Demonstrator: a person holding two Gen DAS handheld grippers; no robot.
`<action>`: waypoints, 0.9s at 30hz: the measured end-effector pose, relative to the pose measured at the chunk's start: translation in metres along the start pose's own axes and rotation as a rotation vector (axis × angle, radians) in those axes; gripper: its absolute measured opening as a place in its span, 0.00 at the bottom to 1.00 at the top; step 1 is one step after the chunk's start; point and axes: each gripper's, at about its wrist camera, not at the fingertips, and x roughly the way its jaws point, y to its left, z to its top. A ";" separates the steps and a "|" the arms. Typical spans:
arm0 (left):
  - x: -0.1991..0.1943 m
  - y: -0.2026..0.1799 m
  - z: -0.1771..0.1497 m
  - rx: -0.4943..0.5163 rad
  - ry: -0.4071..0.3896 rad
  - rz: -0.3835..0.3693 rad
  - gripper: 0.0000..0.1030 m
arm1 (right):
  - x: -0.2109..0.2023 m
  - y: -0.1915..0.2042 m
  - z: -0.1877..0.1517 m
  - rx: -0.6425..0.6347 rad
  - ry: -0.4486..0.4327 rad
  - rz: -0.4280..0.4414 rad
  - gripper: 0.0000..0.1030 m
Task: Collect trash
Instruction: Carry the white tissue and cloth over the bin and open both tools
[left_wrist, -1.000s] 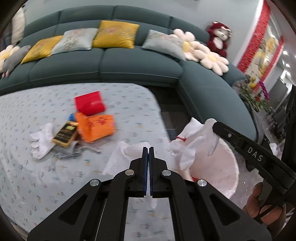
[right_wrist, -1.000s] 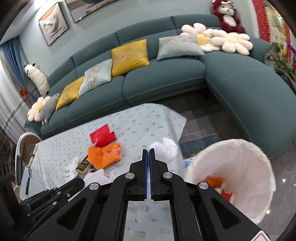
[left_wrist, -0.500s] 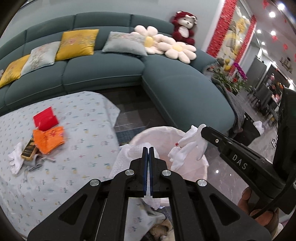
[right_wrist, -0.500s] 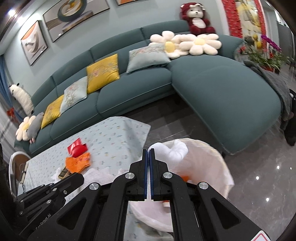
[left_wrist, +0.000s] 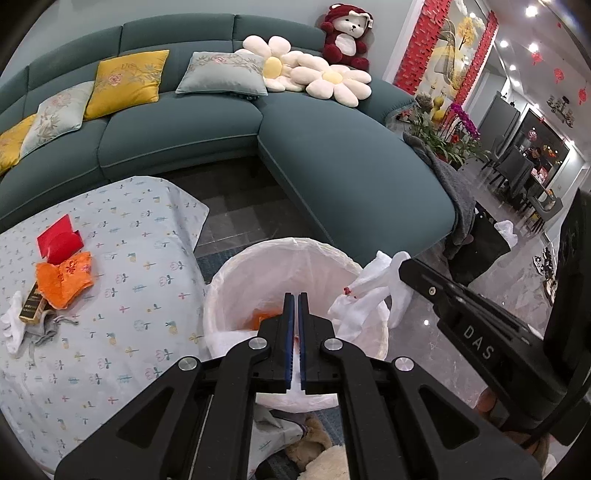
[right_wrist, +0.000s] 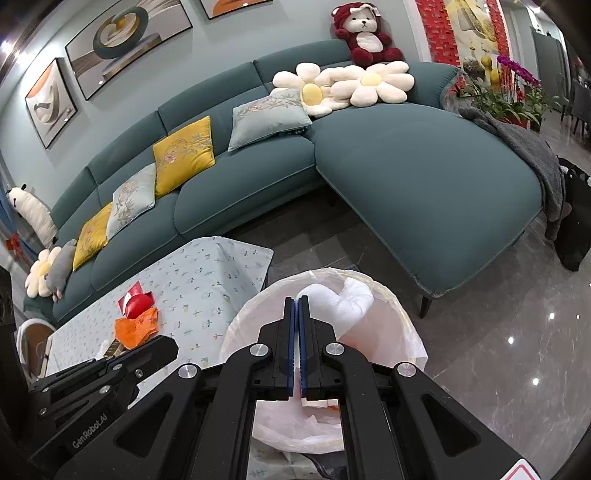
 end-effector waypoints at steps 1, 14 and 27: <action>0.000 0.000 0.001 -0.003 -0.001 0.003 0.03 | 0.000 -0.001 0.000 0.001 0.000 0.000 0.02; -0.006 0.012 -0.001 -0.042 -0.022 0.057 0.43 | 0.006 0.007 -0.001 -0.017 0.013 0.003 0.04; -0.021 0.042 -0.007 -0.098 -0.039 0.103 0.54 | 0.002 0.028 0.000 -0.048 0.000 -0.012 0.27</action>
